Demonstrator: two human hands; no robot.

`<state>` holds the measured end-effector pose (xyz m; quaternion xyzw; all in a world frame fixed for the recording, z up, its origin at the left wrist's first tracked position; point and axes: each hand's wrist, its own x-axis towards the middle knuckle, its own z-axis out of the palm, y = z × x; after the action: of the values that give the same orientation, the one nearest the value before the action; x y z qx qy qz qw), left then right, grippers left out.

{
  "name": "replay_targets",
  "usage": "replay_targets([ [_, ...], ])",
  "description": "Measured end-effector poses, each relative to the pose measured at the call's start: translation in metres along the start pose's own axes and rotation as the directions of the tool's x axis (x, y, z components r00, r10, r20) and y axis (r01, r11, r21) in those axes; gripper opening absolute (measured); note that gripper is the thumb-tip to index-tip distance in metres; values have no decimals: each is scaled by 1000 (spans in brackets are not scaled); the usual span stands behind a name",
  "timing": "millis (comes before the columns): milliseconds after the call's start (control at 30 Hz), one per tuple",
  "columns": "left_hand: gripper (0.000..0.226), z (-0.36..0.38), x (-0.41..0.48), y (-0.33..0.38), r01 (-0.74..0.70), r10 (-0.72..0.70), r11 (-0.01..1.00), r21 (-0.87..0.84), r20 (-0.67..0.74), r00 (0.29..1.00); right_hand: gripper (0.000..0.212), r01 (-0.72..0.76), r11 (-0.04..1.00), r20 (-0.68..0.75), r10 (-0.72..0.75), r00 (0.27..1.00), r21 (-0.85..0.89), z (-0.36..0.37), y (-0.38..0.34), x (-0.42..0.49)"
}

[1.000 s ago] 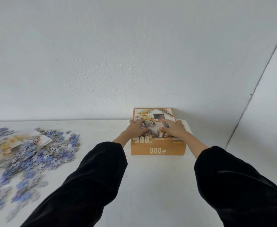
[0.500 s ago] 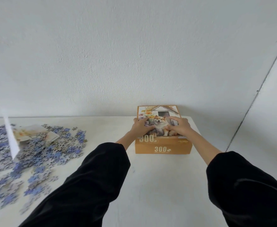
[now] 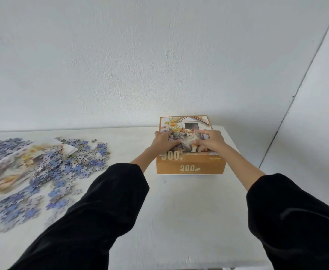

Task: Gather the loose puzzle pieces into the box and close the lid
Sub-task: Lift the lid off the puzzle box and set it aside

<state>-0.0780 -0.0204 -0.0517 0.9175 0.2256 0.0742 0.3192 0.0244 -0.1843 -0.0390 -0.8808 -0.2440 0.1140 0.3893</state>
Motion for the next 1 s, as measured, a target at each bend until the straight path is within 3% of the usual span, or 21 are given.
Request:
replay_targets([
  [533,68,11,-115,0,53,-56,998,-39,-86,995,52,9,1000,19,-10,1000,18,12,5,-103],
  [1000,60,-6,-143,0,34,-40,998,-54,-112,993,37,-12,1000,-9,12,1000,6,12,-12,-138],
])
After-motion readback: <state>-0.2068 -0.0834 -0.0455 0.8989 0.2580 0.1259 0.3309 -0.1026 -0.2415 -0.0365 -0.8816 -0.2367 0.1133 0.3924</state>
